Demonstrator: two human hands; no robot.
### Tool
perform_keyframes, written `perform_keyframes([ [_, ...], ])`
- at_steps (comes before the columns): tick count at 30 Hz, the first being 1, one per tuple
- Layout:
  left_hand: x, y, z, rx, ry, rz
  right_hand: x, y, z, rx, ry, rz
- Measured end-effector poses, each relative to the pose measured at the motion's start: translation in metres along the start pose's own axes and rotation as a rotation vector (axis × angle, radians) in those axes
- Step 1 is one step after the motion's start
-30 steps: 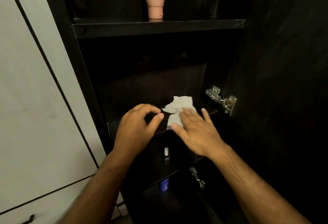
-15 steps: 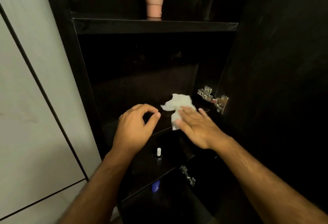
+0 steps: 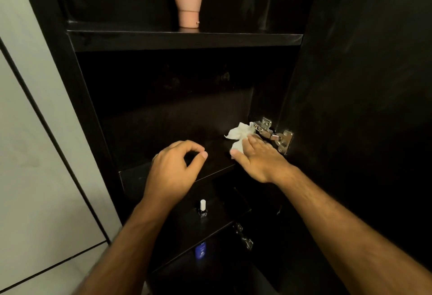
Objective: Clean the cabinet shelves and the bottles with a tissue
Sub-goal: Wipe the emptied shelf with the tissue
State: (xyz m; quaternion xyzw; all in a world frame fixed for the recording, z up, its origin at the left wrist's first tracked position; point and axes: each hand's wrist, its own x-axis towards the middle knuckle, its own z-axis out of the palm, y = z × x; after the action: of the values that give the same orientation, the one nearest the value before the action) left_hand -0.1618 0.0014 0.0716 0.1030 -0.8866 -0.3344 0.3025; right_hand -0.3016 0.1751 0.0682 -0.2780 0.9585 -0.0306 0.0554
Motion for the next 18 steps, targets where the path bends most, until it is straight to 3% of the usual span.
perform_keyframes([
  [7, 0.006, 0.008, 0.006, 0.009, -0.020, 0.000, 0.017, -0.019, 0.002, 0.060, 0.044, 0.084],
  [14, 0.007, 0.005, 0.006, 0.041, -0.032, -0.030, -0.011, -0.023, 0.009, -0.074, 0.015, 0.251],
  [18, 0.006, 0.006, 0.008, 0.074, -0.044, -0.001, 0.014, -0.024, 0.004, 0.006, 0.020, 0.141],
])
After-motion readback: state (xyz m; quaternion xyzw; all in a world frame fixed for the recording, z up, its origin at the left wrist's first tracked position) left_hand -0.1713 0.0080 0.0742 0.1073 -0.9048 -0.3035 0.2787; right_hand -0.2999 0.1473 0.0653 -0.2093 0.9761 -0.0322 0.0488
